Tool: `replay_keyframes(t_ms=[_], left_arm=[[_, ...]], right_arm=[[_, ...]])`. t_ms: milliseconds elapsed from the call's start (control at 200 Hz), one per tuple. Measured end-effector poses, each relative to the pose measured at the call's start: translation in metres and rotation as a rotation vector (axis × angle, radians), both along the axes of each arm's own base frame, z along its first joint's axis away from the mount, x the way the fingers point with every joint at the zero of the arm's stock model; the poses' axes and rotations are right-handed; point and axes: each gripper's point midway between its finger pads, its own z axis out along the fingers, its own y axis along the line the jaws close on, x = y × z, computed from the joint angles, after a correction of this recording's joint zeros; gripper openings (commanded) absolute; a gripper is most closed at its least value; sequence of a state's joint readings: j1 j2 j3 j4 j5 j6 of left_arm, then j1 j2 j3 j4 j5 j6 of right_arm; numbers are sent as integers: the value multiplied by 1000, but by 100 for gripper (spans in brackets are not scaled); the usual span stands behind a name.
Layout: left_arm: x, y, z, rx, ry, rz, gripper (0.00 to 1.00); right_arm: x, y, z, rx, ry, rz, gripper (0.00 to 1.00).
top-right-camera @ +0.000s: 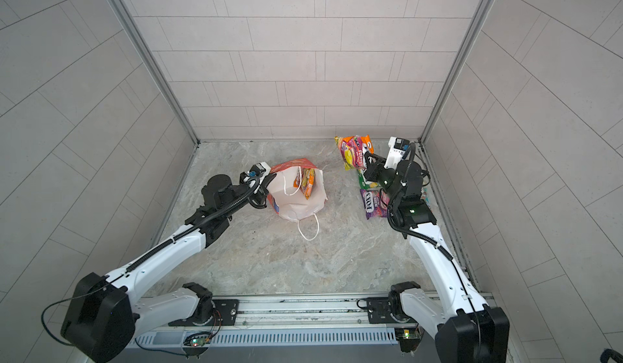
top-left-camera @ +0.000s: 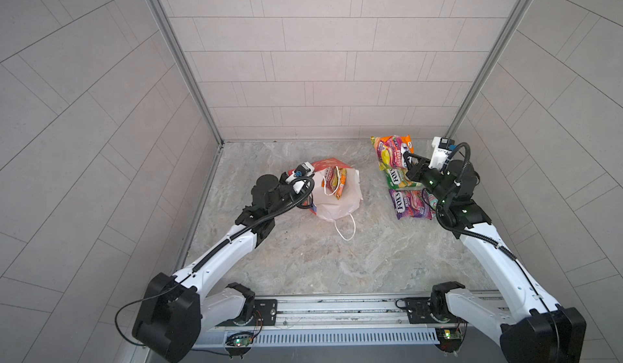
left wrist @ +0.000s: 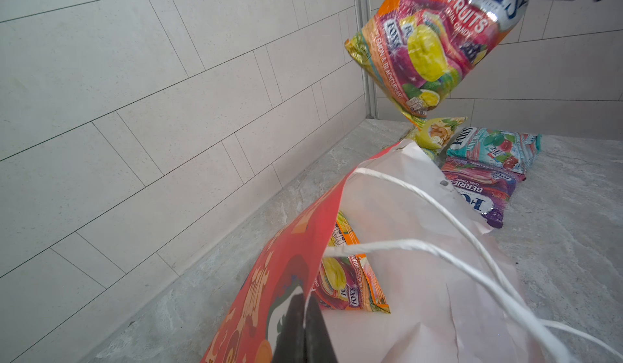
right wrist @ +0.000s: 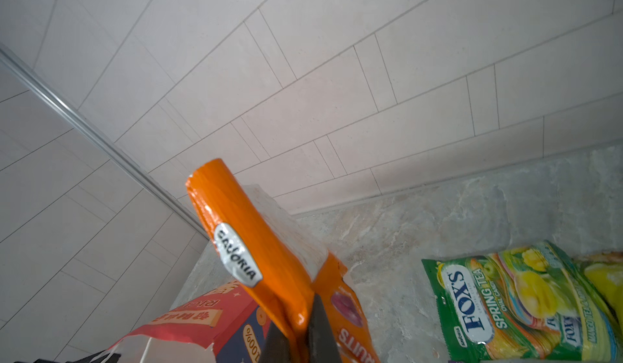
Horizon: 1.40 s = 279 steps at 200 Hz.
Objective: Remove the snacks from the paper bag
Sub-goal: 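Carry the orange packet over to the packets on the table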
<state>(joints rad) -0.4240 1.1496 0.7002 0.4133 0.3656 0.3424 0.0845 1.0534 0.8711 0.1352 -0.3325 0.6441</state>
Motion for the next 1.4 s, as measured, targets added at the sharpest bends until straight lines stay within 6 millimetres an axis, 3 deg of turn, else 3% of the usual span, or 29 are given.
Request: replay_keyframes(t_ms=[155, 410, 700, 941, 1136, 1396], left_arm=[[-2, -1, 0, 3, -5, -11, 0], [-2, -2, 0, 7, -9, -19, 0], [-3, -4, -1, 7, -7, -29, 0], [-2, -4, -2, 8, -5, -32, 0], [-2, -5, -4, 12, -2, -31, 0], [-2, -5, -4, 13, -3, -31, 0]], right_arm=[[19, -10, -34, 59, 129, -37, 0], [59, 2, -63, 129, 262, 6, 0], [92, 11, -142, 199, 467, 14, 0], [105, 16, -186, 253, 565, 6, 0], [114, 20, -207, 291, 610, 0, 3], [124, 22, -213, 315, 622, -3, 9]])
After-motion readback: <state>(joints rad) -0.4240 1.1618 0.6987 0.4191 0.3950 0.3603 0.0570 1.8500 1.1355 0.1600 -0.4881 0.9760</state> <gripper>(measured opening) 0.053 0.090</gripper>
